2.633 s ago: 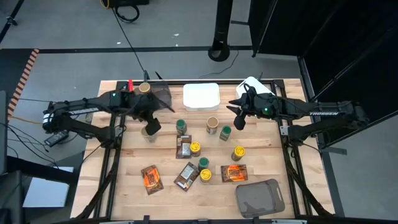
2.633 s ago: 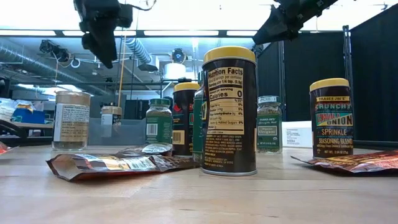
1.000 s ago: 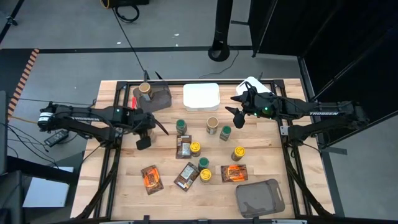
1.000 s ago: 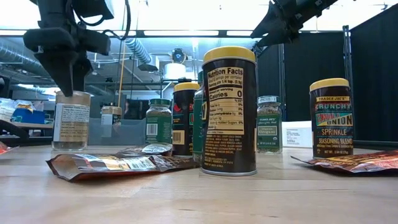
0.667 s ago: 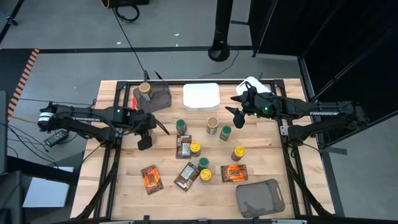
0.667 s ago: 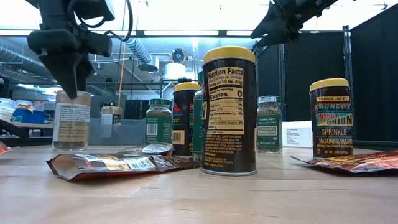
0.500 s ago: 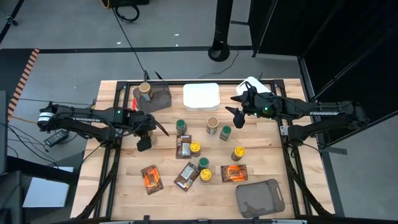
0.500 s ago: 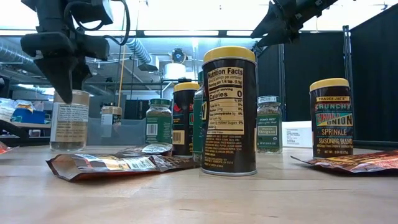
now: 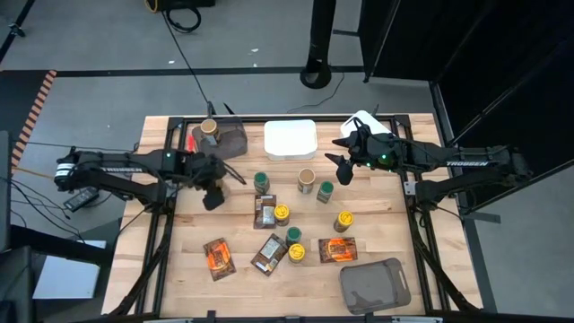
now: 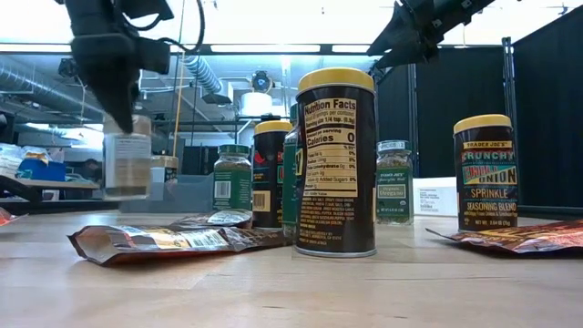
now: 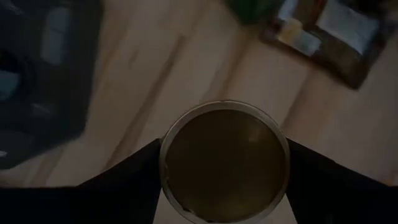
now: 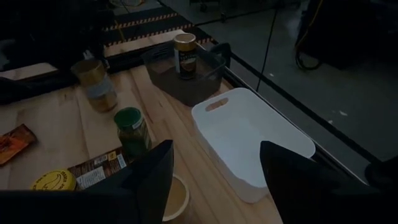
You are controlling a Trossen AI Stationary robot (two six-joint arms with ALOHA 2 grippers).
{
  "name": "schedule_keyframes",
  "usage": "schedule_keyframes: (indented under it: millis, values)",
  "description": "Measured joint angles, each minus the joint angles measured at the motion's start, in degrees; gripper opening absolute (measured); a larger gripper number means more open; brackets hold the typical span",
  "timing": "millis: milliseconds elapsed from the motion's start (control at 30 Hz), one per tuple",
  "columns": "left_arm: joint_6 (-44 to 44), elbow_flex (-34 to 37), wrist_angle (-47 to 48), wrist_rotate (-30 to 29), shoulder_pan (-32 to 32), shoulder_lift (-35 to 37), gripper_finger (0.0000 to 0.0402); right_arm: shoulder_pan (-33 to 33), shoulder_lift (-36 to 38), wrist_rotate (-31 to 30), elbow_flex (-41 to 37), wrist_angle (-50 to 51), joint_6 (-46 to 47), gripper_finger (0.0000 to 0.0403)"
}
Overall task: Sort spices by type
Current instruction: Put the gold seasoning bottle into the top black bin
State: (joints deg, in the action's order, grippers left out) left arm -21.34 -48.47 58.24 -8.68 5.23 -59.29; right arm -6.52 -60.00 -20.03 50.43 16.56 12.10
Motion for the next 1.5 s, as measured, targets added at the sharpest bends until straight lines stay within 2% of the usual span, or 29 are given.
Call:
schedule_keyframes:
  millis: [133, 333, 567, 767, 1033, 1500]
  values:
    - [-3.18, -2.90, -0.38, -1.90, 3.10, 0.00, 0.0269, -0.01, 0.01, 0.00, 0.00, -0.04, 0.00, 0.0246]
    - [-8.92, -7.46, 0.21, -8.02, 9.02, 0.00, 0.0269, 0.00, 0.00, 0.00, 0.00, -0.09, 0.00, 0.0243]
    - [-8.90, -12.68, 3.37, -15.57, 17.06, 0.08, 0.0269, 0.01, 0.01, 0.26, 0.00, -0.13, 0.00, 0.0242]
    - [-6.84, -10.10, 6.04, -15.06, 23.83, 0.09, 0.0270, 0.00, 0.01, 0.31, 0.00, -0.13, 0.00, 0.0241]
    - [-2.10, -5.34, -1.66, -14.56, 29.52, 0.04, 0.0270, 0.00, 0.00, 0.33, 0.00, -0.13, 0.00, 0.0239]
    - [3.44, -4.55, -3.97, -9.98, 36.50, -6.01, 0.0270, 0.00, 0.00, 0.67, 0.00, -0.07, 1.27, 0.0239]
